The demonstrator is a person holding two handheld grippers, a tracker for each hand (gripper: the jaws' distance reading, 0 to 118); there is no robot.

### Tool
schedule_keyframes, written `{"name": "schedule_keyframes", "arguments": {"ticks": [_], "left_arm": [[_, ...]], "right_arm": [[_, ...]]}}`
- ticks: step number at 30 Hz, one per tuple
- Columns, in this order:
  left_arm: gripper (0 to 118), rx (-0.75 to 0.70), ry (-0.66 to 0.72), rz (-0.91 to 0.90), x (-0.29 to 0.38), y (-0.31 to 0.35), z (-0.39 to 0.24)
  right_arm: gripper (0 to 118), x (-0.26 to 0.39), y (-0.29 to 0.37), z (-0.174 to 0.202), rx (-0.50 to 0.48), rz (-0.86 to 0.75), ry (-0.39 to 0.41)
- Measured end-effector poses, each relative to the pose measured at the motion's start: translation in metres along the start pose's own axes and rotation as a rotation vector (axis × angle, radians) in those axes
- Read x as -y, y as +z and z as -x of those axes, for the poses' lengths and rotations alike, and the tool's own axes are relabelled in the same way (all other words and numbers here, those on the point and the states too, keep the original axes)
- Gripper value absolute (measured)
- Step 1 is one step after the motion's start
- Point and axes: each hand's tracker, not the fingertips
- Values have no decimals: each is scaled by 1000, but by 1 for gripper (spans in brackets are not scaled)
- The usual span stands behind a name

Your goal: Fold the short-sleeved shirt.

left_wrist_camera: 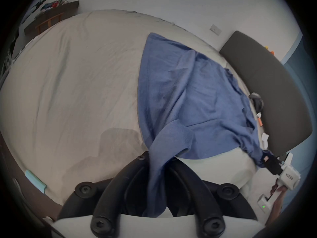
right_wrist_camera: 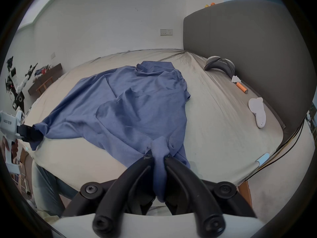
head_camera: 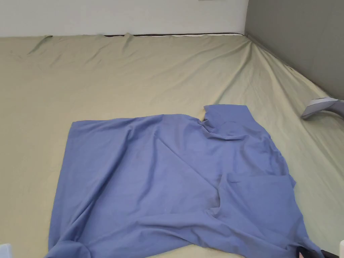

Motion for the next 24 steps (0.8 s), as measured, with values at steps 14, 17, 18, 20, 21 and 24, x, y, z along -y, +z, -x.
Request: {"name": "schedule_keyframes", "arguments": {"ticks": [14,17,18,20,21,24], "left_arm": [[6,69,64,-194,-49,29,-4],[6,25,7,-235,-87,24,-13],[6,-8,8,-228,-102,14,-15],[6,-56,10,-193,-125,-11,-17],[6,-59,12,-173,-133,-24,-18],[6,-67,42,-92,-149,-64,-13]], "right_arm": [[4,-65,16,-11,-45,-228,-77],[4,-105,-9,-15,-67,-271,-124],[4,-119,-26,-16,-61,-286,-107],[4,-141,-58,-12,-17,-241,-75],[4,-148,-77,-11,5,-224,-47],[4,-155,-125,-9,60,-140,-13]]}}
